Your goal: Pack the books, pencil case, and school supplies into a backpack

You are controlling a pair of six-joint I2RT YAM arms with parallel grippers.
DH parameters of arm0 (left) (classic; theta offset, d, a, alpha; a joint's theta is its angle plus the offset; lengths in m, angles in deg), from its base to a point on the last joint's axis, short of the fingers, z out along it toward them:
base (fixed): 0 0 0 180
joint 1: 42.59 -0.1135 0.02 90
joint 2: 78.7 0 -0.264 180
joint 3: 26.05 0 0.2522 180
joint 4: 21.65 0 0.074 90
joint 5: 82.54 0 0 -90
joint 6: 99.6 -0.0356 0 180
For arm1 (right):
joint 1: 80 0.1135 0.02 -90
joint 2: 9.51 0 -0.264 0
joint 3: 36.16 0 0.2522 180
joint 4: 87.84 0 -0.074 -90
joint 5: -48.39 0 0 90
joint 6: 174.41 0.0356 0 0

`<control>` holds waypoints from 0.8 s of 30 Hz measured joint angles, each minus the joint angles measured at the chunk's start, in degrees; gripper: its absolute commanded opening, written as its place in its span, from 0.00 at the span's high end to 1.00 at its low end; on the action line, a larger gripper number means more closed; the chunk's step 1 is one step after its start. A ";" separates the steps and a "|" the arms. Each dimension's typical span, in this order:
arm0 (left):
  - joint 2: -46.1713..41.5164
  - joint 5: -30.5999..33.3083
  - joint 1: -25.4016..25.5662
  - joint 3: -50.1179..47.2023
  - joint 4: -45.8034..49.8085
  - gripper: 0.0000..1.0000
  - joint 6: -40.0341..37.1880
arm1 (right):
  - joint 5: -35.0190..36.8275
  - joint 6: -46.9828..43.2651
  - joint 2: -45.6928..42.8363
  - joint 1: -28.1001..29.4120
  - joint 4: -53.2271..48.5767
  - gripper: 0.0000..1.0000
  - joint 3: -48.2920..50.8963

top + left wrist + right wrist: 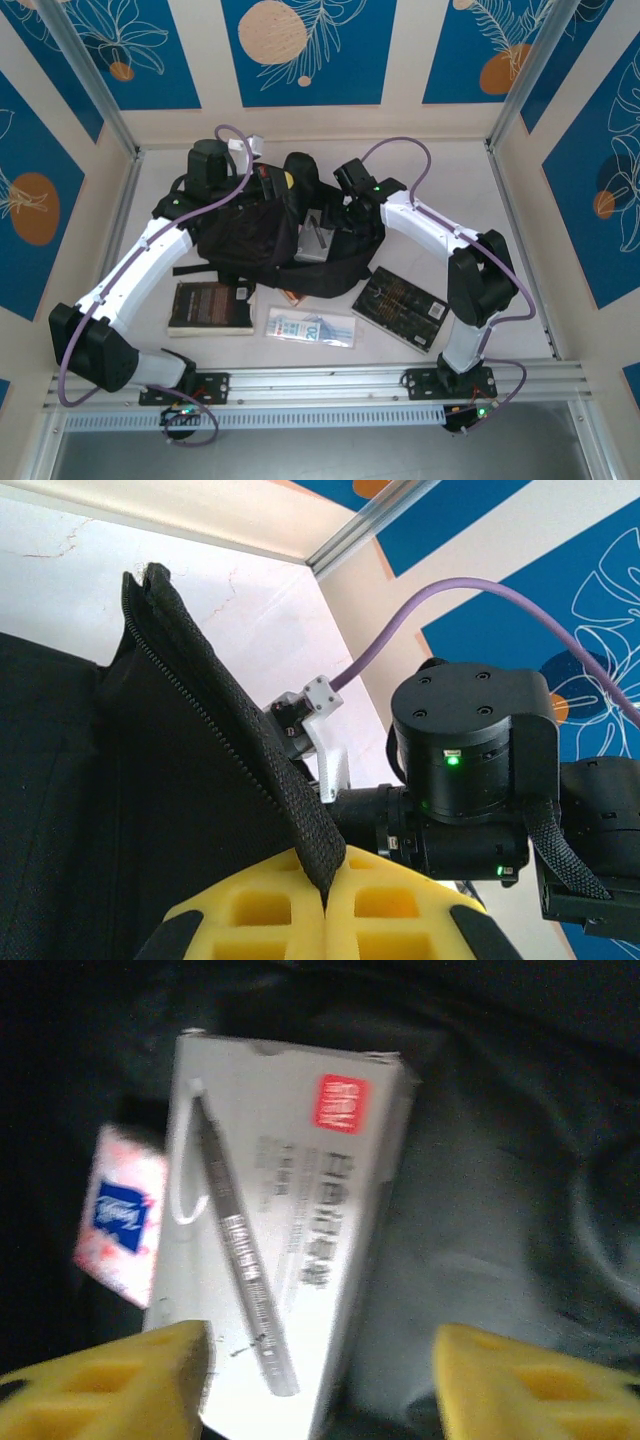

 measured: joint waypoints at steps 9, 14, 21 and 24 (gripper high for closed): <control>0.00 0.00 -0.09 0.00 0.02 1.00 0.00 | 9.16 -6.91 6.58 -0.52 -6.78 1.00 -4.37; 0.00 0.00 -0.09 0.00 0.24 1.00 0.00 | 7.32 -8.46 13.53 -0.46 -7.87 1.00 -7.54; 0.02 -0.02 -0.09 0.00 0.37 1.00 0.00 | -4.85 -6.36 14.60 0.31 -0.37 1.00 -8.79; 0.02 -0.02 -0.09 0.00 0.35 1.00 0.00 | -10.97 -3.67 13.11 0.50 6.58 0.96 -7.32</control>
